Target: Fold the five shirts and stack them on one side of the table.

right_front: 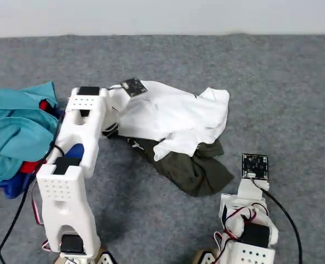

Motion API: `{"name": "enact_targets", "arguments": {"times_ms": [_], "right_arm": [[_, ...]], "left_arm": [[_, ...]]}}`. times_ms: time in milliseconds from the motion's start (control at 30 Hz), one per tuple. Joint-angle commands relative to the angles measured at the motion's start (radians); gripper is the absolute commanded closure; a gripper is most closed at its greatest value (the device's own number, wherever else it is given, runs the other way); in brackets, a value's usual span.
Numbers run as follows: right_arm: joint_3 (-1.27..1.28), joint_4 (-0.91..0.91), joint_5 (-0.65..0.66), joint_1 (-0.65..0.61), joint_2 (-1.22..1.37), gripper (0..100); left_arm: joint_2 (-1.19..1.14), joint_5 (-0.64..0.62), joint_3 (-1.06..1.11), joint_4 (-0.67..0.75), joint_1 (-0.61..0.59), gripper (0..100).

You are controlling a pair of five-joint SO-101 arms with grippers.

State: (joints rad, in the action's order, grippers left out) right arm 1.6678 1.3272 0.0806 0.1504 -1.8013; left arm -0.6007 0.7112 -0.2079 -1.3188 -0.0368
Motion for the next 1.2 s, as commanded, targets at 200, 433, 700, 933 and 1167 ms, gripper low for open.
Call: {"name": "enact_targets", "arguments": {"times_ms": [200, 433, 700, 933, 1167], "right_arm": [[0.014, -0.018, -0.006, -0.002, -0.012, 96.3], [0.014, -0.018, -0.006, -0.002, -0.012, 96.3], [0.014, -0.018, -0.006, -0.002, -0.012, 96.3], [0.014, -0.018, -0.006, -0.002, -0.012, 96.3], [0.014, -0.018, -0.006, -0.002, -0.012, 96.3]], "left_arm": [[0.316, -0.012, -0.295, -0.084, -0.135, 99], [0.430, -0.094, -0.582, 0.028, -0.275, 99], [0.437, -0.091, -0.783, 0.140, -0.483, 99], [0.434, -0.092, -0.780, 0.190, -0.652, 99], [0.436, -0.094, -0.720, 0.178, -0.740, 99]]}}
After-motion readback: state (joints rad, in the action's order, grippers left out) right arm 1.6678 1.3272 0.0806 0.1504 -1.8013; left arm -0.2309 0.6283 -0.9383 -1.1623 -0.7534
